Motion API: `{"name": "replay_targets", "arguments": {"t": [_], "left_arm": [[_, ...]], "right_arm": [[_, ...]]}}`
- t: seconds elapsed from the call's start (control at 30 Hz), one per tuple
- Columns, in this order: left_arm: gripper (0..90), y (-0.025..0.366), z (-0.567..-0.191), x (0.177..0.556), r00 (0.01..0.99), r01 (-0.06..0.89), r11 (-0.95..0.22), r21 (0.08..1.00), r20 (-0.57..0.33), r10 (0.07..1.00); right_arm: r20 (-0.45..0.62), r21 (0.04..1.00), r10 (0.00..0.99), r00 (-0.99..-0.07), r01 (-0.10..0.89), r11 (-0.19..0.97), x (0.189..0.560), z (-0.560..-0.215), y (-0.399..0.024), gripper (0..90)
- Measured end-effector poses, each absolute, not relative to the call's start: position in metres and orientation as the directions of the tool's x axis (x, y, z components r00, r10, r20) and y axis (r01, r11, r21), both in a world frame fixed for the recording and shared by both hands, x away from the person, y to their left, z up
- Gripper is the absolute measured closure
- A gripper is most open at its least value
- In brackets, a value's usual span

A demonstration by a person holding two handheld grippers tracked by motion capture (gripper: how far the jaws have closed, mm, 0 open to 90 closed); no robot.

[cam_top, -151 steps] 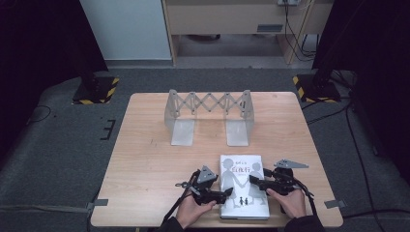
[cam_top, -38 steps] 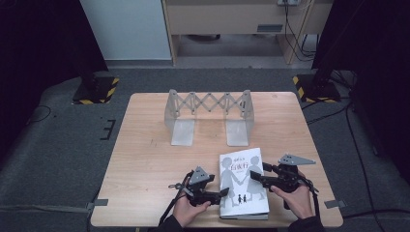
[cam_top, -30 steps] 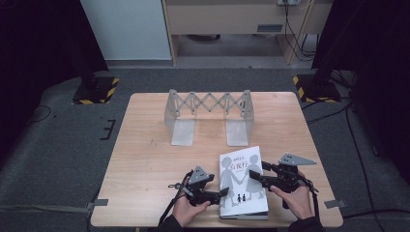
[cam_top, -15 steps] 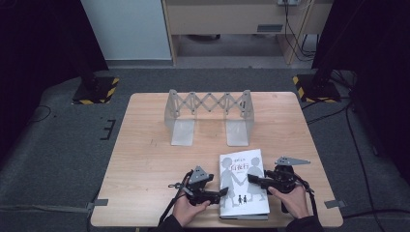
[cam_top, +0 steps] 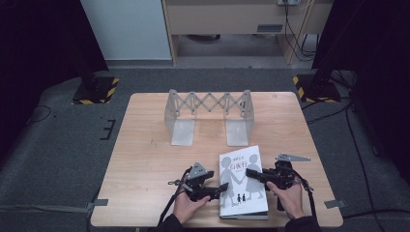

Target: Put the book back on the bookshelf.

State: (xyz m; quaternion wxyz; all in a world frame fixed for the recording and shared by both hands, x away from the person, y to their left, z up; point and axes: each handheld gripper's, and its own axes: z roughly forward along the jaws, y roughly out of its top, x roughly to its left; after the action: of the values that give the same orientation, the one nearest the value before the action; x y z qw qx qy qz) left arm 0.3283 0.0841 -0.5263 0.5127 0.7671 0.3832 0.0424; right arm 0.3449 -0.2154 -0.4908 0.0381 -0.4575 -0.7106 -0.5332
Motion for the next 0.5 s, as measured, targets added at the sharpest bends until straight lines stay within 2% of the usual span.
{"name": "replay_targets", "arguments": {"t": [0.23, 0.37, 0.5], "left_arm": [[20.2, 0.086, -0.529, 0.33, 0.701, 0.566, -0.144, 0.812, -0.381, 0.603], [18.9, 0.089, -0.528, 0.331, 0.695, 0.579, -0.112, 0.807, -0.418, 0.585], [13.8, 0.09, -0.528, 0.332, 0.706, 0.577, -0.099, 0.811, -0.434, 0.561]], "right_arm": [[0.562, 0.719, 0.601, -0.568, 0.695, -0.015, 0.345, -0.48, -0.209, 73.4], [0.565, 0.746, 0.575, -0.592, 0.664, -0.05, 0.345, -0.475, -0.206, 73.8], [0.563, 0.766, 0.547, -0.62, 0.639, -0.063, 0.343, -0.469, -0.203, 73.9]]}}
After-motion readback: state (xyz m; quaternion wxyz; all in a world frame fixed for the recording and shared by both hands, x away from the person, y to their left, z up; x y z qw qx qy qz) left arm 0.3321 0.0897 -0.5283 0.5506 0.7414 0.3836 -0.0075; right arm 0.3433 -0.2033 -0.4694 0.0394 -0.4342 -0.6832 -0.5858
